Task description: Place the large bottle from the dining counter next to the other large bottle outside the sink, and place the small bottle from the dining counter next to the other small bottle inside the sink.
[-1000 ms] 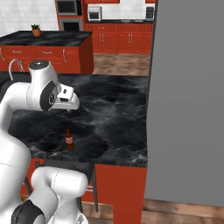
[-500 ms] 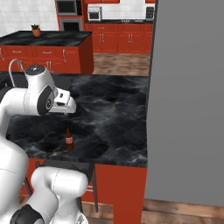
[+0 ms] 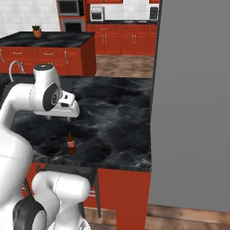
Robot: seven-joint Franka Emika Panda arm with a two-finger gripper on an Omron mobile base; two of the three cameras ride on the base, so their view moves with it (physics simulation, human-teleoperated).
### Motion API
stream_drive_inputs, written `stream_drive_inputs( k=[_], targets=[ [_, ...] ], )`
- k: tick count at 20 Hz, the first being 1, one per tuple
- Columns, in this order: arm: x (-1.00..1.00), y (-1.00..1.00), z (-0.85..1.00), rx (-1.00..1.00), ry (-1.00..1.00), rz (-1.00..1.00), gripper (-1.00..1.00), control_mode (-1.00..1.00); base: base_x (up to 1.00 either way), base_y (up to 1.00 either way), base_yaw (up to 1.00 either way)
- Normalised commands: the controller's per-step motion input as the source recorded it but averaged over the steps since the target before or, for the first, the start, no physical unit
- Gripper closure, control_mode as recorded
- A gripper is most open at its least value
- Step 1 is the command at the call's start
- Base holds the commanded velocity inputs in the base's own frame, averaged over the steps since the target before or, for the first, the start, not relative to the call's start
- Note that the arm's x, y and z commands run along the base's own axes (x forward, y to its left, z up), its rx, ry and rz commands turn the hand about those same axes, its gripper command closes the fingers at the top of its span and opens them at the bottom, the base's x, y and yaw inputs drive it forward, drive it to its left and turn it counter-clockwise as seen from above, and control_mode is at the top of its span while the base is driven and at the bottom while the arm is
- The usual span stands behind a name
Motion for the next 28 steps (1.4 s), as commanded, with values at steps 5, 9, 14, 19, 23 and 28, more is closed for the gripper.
stream_drive_inputs(
  k=[5, 9, 14, 19, 23, 28],
  targets=[
    [0.01, 0.00, -0.12, 0.00, -0.01, 0.00, -1.00, -1.00, 0.00, 0.00, 0.00],
    [0.00, 0.00, -0.20, 0.00, -0.05, 0.00, -1.00, -1.00, 0.00, 0.00, 0.00],
    [0.18, 0.02, -0.09, 0.00, -0.02, 0.00, -1.00, -1.00, 0.00, 0.00, 0.00],
    [0.15, 0.11, 0.00, 0.00, 0.04, 0.00, -1.00, -1.00, 0.00, 0.00, 0.00],
    [0.18, 0.20, -0.04, 0.00, 0.09, 0.00, -1.00, -1.00, 0.00, 0.00, 0.00],
    [0.18, 0.07, -0.17, 0.00, 0.03, 0.00, -1.00, -1.00, 0.00, 0.00, 0.00]
  ],
)
